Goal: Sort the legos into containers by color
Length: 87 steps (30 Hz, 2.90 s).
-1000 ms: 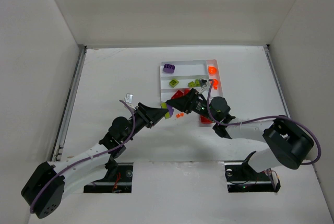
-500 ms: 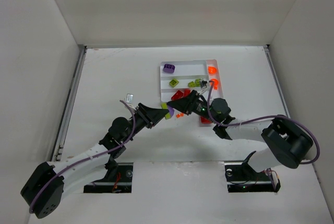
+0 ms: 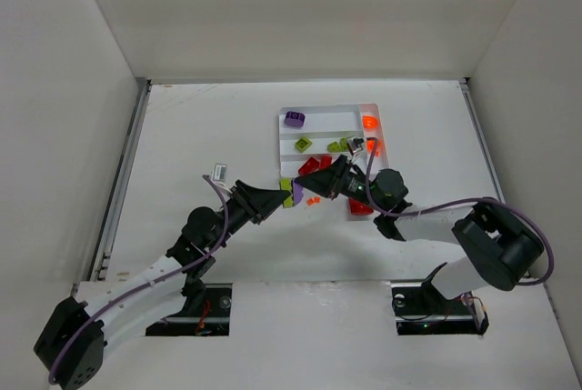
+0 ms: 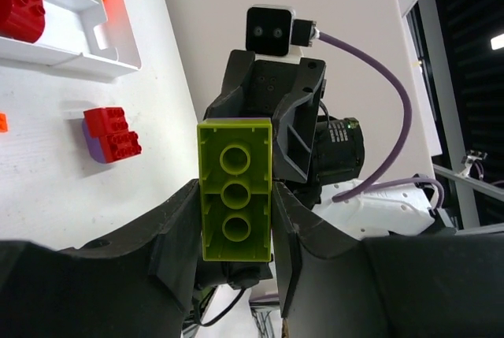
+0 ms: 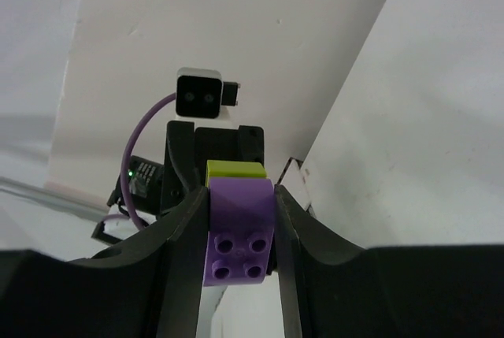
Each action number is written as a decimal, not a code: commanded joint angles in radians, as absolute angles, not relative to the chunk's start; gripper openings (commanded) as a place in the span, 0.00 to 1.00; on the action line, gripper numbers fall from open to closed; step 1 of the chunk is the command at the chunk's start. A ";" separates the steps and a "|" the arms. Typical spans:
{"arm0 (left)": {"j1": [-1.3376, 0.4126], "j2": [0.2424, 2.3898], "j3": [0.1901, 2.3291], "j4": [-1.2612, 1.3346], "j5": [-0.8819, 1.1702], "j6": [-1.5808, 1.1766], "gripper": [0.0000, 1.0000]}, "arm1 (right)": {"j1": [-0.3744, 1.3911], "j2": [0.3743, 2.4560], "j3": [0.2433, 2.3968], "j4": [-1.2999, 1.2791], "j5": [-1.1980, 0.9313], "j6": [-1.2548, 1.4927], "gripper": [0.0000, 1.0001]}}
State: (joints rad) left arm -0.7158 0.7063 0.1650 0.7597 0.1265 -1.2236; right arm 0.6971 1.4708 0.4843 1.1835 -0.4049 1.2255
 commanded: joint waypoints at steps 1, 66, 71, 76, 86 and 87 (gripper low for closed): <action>-0.668 0.660 0.137 0.796 0.143 -1.220 0.16 | 0.604 1.408 0.486 1.185 -0.391 1.204 0.30; -0.545 1.112 0.372 0.717 0.121 -0.919 0.15 | 0.484 1.432 0.795 0.281 0.445 0.827 0.18; -0.619 1.303 0.624 0.487 0.023 -0.887 0.15 | 0.516 1.287 0.638 0.342 0.457 0.781 0.22; -0.670 1.512 0.856 0.355 -0.104 -0.965 0.14 | 0.515 1.214 0.586 0.363 0.425 0.755 0.26; -0.627 1.788 1.138 0.196 -0.242 -1.161 0.14 | 0.430 1.176 0.525 0.414 0.333 0.781 0.31; -0.622 1.805 1.153 0.189 -0.245 -1.167 0.14 | 0.432 1.186 0.525 0.422 0.327 0.785 0.32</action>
State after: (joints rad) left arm -0.6365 1.7950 1.0817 0.2615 -0.1711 -1.0840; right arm 0.4339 1.1721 0.5274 0.3481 0.3733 0.7803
